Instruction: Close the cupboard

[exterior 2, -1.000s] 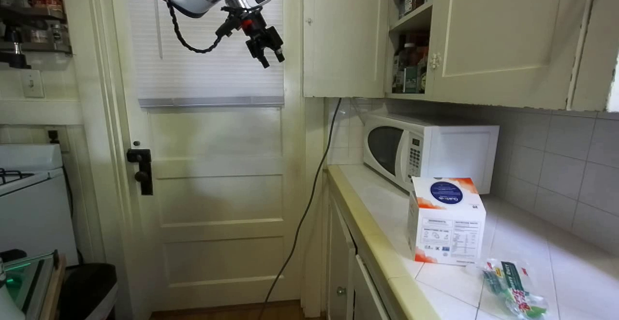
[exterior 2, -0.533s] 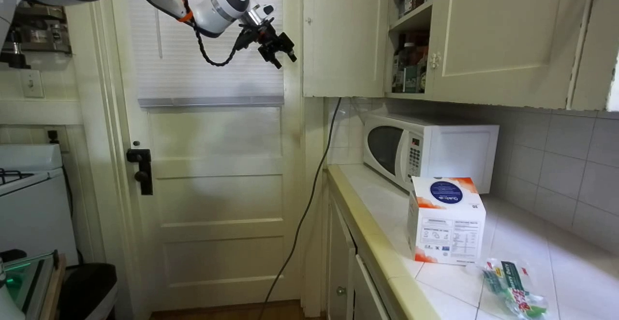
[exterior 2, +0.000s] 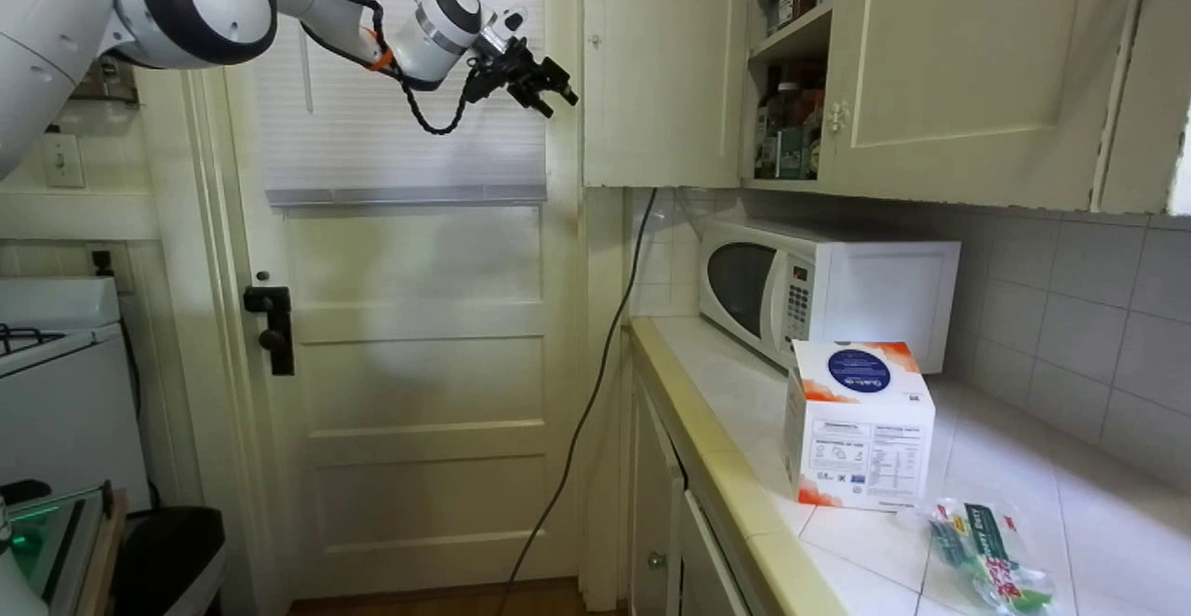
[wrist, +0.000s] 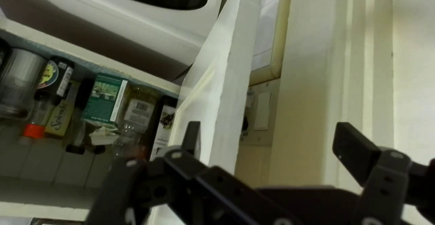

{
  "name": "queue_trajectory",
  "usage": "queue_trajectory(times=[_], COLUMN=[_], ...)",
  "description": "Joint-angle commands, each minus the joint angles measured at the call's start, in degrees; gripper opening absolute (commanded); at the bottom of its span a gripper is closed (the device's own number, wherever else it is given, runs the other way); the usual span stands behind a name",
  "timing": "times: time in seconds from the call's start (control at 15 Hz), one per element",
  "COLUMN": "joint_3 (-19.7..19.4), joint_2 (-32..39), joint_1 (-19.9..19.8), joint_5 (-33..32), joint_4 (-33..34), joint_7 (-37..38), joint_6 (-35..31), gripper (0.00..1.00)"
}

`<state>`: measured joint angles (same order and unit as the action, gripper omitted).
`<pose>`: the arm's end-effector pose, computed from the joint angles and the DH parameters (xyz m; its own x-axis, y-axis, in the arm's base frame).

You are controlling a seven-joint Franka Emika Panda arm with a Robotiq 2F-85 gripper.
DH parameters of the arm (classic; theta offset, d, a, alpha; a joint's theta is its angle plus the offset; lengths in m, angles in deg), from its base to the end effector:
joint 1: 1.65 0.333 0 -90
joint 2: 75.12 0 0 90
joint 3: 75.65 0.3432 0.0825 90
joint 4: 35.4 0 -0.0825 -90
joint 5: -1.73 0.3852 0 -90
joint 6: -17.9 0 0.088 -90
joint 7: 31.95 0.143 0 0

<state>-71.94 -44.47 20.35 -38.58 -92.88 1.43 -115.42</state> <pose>0.7324 0.3016 0.6529 0.5576 0.1786 0.8107 0.0085 -0.9777 0.2096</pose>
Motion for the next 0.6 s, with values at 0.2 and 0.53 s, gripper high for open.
queue_trajectory(times=[0.2,0.53], joint_3=[-5.37,-5.84], joint_2=[6.27,5.76], joint_1=[3.46,2.77], joint_5=[-8.19,-7.51], joint_4=[9.69,8.35], joint_7=[6.61,6.02], joint_6=[0.52,0.01], gripper=[1.00,1.00])
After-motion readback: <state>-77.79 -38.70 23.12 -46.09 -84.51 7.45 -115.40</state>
